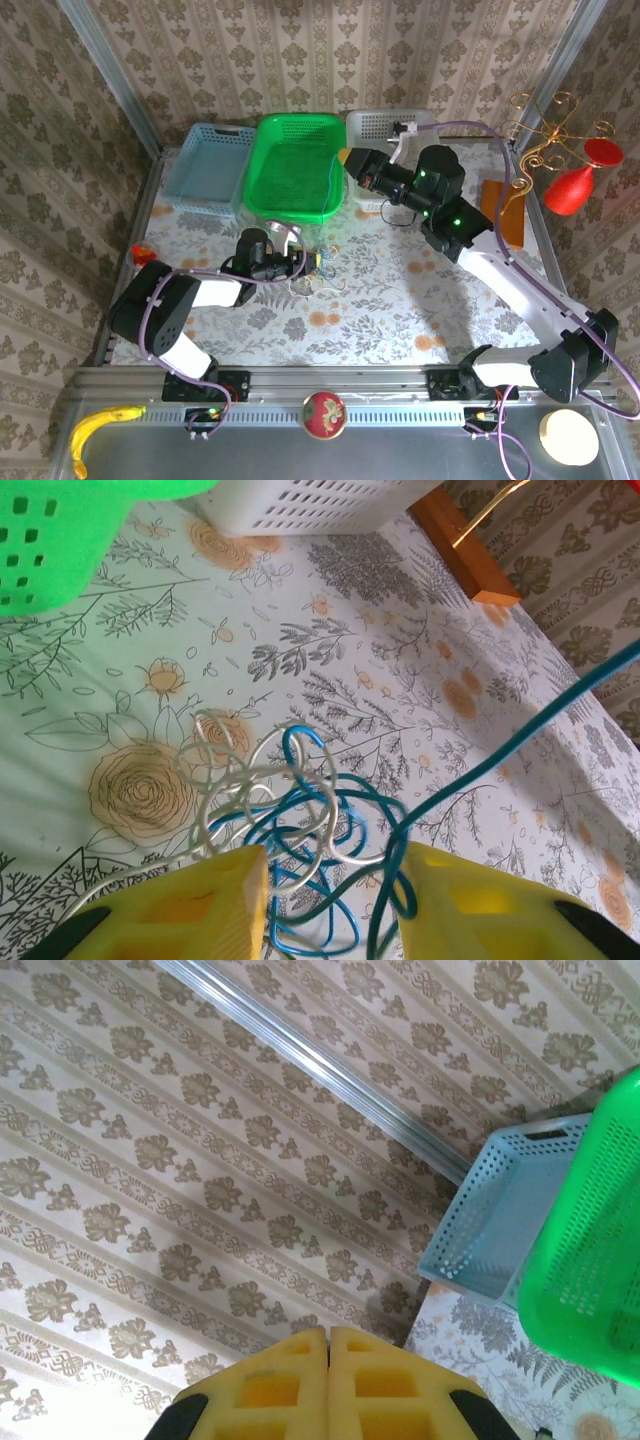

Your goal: Untangle the cables

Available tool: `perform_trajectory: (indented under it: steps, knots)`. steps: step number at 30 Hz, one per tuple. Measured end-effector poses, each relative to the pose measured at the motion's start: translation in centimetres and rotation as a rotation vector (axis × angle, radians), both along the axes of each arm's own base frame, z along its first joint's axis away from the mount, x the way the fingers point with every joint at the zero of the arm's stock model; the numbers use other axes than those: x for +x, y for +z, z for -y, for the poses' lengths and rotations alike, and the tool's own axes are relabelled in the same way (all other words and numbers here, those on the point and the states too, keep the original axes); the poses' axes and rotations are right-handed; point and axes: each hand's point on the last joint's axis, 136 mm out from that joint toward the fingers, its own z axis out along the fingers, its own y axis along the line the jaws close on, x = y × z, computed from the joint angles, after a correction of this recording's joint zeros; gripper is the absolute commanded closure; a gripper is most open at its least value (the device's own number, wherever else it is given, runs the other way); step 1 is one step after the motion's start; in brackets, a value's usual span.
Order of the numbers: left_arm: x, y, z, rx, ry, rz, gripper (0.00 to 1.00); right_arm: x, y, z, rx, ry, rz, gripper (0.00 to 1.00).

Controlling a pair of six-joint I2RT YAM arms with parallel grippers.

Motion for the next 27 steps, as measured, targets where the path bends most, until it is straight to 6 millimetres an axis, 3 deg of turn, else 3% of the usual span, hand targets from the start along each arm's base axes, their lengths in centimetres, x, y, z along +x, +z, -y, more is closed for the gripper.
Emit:
perform_trajectory:
  steps: [4, 9, 13, 17, 20, 27]
  knots:
    - [0.0, 0.0, 0.0, 0.0, 0.0, -0.001, 0.62, -0.5, 3.5, 0.5, 0.027, 0.003, 0.055, 1.0]
    - [0.0, -0.3, -0.1, 0.005, 0.004, -0.006, 0.63, -2.2, 9.8, 1.2, 0.083, 0.024, 0.171, 1.0]
    - [-0.1, -0.7, -0.2, 0.012, 0.007, -0.014, 0.61, -3.2, 12.7, 1.5, 0.107, 0.037, 0.23, 1.0]
    - [-0.2, -0.5, -0.2, 0.006, 0.011, -0.024, 0.45, -3.0, 12.0, 1.2, 0.086, 0.041, 0.219, 1.0]
    - [-0.4, 0.6, -0.3, -0.003, 0.014, -0.025, 0.31, -2.3, 9.7, 0.8, 0.058, 0.041, 0.176, 1.0]
    - [0.0, 7.8, -0.1, -0.066, 0.009, 0.086, 0.17, -0.5, 2.9, 0.3, -0.033, 0.024, 0.053, 1.0]
